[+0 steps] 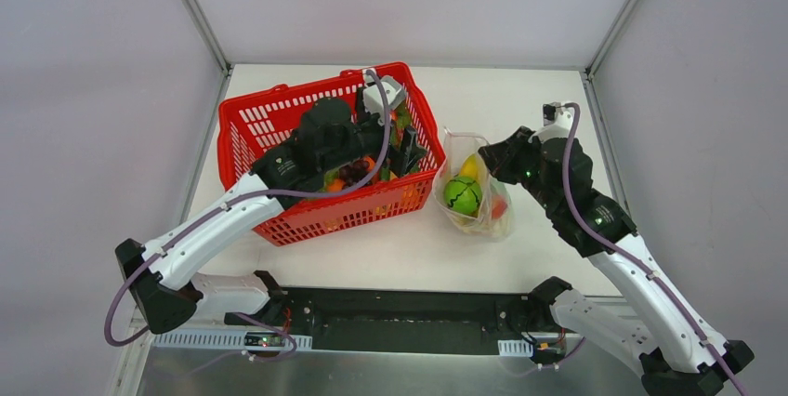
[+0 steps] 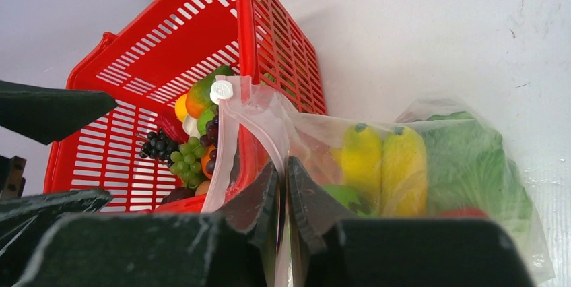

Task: Place the food in the zip-top bag and seal the zipper
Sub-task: Pick up the fake fruit from the bin.

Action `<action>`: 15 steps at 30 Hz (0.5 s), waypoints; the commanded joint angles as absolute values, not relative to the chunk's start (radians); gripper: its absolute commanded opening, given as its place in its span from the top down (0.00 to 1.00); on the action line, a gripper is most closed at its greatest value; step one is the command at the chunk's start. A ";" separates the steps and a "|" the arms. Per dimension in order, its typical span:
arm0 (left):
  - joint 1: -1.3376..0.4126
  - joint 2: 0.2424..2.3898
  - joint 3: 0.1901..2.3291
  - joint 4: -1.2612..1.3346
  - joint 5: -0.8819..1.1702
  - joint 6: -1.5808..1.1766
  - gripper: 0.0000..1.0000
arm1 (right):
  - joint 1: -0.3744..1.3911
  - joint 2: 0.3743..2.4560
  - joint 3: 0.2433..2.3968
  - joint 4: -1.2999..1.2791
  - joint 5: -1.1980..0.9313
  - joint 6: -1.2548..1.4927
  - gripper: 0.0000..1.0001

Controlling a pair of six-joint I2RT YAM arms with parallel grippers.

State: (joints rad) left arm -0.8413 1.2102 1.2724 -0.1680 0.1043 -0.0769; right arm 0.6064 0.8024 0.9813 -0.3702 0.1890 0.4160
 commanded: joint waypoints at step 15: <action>-0.662 1.051 1.111 -0.171 -0.186 -0.171 0.01 | 0.610 0.823 0.994 -0.310 0.139 0.406 0.90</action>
State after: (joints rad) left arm -0.6964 1.0966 1.1275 -0.1635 -0.0742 -0.1265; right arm 0.6064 0.8169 0.9703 -0.3466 0.1440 0.4149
